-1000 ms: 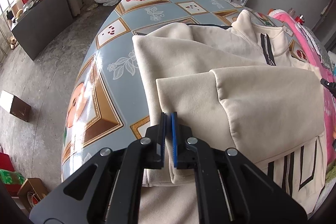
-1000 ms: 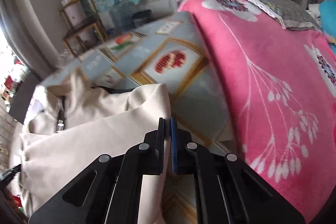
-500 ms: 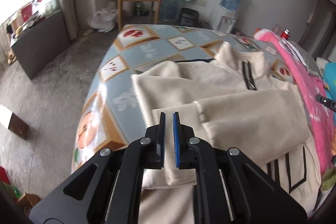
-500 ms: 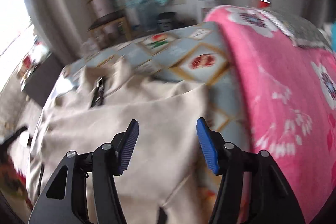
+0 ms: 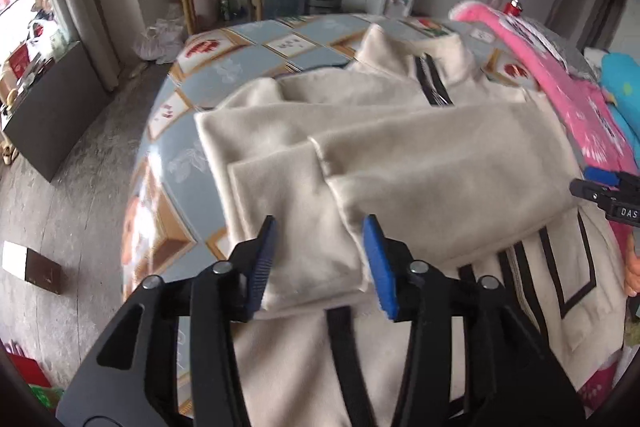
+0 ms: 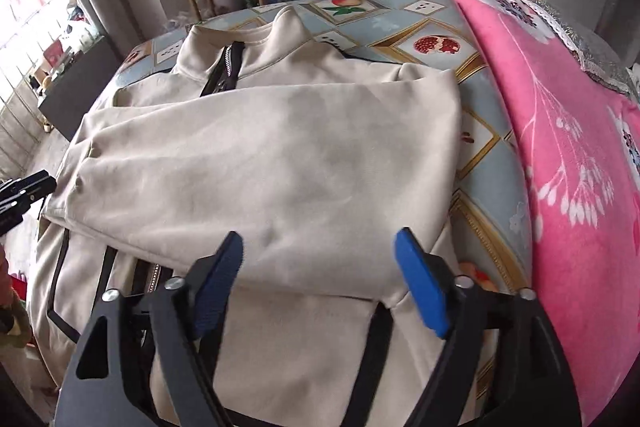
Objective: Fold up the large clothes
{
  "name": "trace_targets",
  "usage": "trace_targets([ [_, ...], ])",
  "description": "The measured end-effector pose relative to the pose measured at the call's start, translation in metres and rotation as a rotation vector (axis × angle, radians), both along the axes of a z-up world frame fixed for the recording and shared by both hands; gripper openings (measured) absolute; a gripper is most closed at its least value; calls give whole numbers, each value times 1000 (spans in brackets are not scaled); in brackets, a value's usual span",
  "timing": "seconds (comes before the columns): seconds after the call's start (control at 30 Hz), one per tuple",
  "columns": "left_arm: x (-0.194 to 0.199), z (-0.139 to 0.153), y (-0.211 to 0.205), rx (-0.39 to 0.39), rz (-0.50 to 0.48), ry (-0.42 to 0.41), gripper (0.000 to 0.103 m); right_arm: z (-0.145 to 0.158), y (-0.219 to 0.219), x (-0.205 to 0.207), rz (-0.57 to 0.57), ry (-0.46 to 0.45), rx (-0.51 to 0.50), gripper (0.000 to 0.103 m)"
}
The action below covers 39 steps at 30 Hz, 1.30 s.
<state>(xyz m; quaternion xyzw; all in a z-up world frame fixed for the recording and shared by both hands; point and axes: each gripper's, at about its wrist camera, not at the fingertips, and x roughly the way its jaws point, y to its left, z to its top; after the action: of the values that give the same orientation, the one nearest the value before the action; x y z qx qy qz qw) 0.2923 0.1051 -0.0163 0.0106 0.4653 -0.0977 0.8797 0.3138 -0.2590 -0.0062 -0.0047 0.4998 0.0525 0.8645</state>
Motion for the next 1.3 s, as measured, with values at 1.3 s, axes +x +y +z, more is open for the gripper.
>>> trace_targets([
  [1.3, -262, -84, 81, -300, 162, 122, 30, -43, 21, -228, -114, -88, -51, 97],
])
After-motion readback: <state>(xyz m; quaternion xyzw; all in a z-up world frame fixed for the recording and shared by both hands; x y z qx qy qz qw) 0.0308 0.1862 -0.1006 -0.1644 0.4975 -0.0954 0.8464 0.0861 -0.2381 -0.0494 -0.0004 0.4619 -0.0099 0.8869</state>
